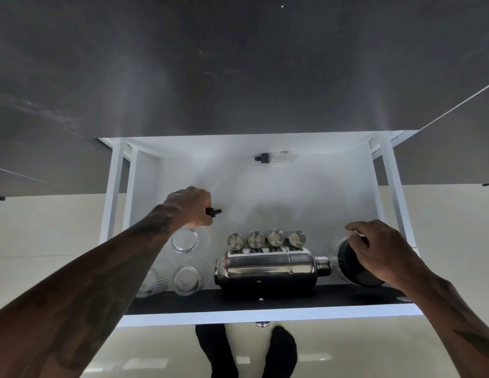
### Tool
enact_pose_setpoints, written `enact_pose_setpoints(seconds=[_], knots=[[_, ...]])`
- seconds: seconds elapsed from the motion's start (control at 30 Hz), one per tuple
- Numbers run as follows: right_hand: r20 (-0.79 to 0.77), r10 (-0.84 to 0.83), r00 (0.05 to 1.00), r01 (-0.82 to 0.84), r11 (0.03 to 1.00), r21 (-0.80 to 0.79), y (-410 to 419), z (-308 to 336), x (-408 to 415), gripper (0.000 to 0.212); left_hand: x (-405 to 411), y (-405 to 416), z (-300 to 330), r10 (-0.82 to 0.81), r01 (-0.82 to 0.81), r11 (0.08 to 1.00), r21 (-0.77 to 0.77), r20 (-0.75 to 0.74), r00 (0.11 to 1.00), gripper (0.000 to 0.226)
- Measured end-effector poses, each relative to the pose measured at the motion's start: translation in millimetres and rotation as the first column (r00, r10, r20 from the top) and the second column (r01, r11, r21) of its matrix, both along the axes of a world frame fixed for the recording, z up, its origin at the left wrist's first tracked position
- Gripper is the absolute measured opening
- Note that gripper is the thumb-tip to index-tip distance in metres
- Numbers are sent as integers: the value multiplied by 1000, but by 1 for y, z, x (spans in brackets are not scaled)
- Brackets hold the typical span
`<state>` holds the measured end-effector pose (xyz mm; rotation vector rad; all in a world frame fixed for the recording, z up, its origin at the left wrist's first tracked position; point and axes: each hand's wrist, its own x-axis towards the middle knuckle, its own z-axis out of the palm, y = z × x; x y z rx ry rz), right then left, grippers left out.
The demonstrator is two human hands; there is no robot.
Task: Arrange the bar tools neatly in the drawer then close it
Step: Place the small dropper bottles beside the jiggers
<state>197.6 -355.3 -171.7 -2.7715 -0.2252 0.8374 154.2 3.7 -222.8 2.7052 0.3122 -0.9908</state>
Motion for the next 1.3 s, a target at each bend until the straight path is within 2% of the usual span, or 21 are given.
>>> enact_pose_setpoints(seconds=[0.07, 0.13, 0.2, 0.3, 0.4, 0.47, 0.6, 0.8, 0.97, 1.03, 1.17, 1.23, 1.3], knots=[[35, 10, 999, -10, 1000, 6, 3, 0, 4, 31, -2, -2, 2, 106, -92, 991, -99, 143, 984, 33], [103, 35, 994, -40, 998, 49, 14, -1, 12, 31, -5, -11, 7, 244, -176, 945, -275, 235, 941, 31], [180, 74, 981, -94, 990, 109, 36, -5, 26, 32, -8, -25, 11, 325, -201, 882, -426, 243, 914, 26], [260, 220, 940, -255, 961, 109, 82, -21, 53, 38, -13, -43, 11, 313, -165, 839, -519, 210, 926, 25], [281, 406, 869, -423, 906, -2, 125, -39, 71, 47, -18, -57, 6, 281, -153, 826, -542, 160, 946, 27], [272, 452, 849, -458, 888, -48, 143, -51, 75, 53, -21, -62, 3, 260, -140, 822, -551, 145, 955, 25], [230, 404, 886, -402, 914, -55, 159, -70, 73, 56, -25, -62, 0, 207, -105, 839, -535, 134, 969, 24], [279, 407, 870, -394, 913, -103, 159, -80, 75, 72, -33, -59, 2, 157, -82, 861, -503, 108, 982, 44], [280, 437, 855, -424, 899, -108, 148, -80, 79, 31, -39, -60, 2, 223, -144, 834, -532, 88, 971, 57], [280, 425, 861, -439, 898, -13, 141, -76, 77, 27, -41, -62, 2, 250, -172, 830, -531, 78, 965, 59], [212, 291, 933, -350, 870, 348, 130, -56, 53, 23, -48, -68, 1, 350, -258, 791, -555, 64, 935, 59], [143, 327, 934, -357, 833, 423, 123, -49, 32, 22, -50, -71, -1, 381, -275, 778, -565, 75, 922, 59], [83, 375, 923, -374, 828, 417, 118, -46, 14, 26, -51, -74, -3, 419, -300, 751, -588, 72, 905, 59]])
